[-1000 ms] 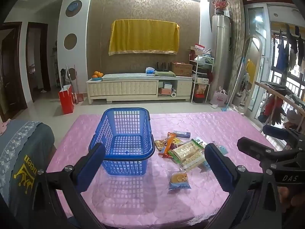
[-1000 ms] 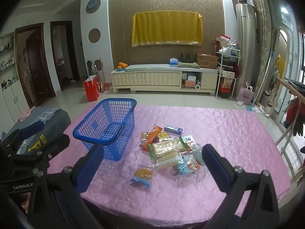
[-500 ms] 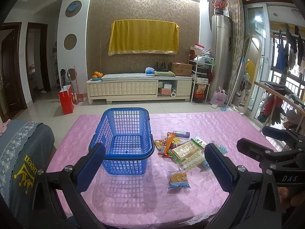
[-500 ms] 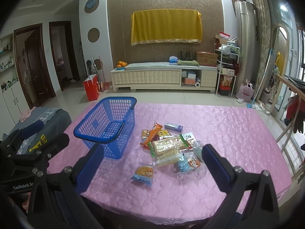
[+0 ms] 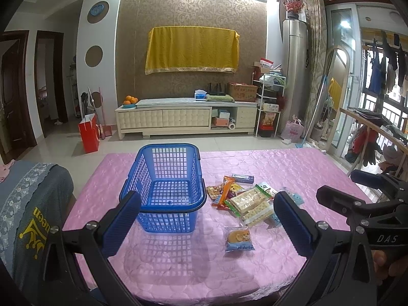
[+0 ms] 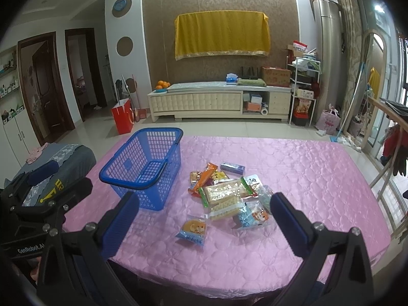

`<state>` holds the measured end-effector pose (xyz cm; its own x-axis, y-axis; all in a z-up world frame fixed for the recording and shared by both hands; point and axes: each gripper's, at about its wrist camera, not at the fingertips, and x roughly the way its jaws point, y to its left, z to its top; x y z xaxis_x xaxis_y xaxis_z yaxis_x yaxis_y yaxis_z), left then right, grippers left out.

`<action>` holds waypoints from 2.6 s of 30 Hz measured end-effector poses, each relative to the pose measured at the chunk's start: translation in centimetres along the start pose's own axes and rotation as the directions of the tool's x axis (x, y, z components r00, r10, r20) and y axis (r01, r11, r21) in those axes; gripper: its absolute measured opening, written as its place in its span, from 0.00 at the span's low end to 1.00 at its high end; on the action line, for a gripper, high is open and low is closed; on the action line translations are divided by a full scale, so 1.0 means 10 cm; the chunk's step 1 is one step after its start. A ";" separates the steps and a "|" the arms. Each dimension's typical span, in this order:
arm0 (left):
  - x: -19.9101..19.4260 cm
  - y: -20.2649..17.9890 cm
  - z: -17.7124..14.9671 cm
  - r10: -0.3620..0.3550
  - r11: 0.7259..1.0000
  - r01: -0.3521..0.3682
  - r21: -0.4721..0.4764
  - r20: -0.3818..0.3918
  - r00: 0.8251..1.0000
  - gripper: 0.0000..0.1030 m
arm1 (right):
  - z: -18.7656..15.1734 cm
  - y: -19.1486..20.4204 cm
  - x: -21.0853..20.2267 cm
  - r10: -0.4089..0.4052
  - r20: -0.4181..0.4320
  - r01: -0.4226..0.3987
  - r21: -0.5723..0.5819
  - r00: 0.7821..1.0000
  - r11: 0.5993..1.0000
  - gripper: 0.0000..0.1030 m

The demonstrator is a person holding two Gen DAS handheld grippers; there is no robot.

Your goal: Organize snacks

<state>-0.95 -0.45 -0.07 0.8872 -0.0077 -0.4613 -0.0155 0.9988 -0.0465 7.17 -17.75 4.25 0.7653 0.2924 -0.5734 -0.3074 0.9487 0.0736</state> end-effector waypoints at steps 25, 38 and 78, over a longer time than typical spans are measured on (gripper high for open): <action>0.00 -0.01 0.00 0.001 1.000 -0.001 -0.003 -0.003 1.000 1.00 | -0.05 0.03 -0.02 0.010 -0.007 -0.010 0.005 1.000 1.000 1.00; -0.02 0.01 -0.01 -0.003 1.000 0.003 -0.001 -0.007 1.000 1.00 | -0.05 0.04 0.00 0.015 -0.015 -0.015 0.007 1.000 1.000 1.00; 1.28 -0.95 0.45 -0.164 0.982 0.176 0.069 -0.158 0.974 1.00 | 0.30 -1.26 0.58 -0.029 -0.142 0.041 0.086 0.989 0.995 1.00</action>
<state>12.65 -9.79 -1.52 0.7934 -0.1788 -0.5818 0.1732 0.9827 -0.0658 17.20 -27.64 2.47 0.6859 0.2448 -0.6852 -0.2257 0.9668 0.1195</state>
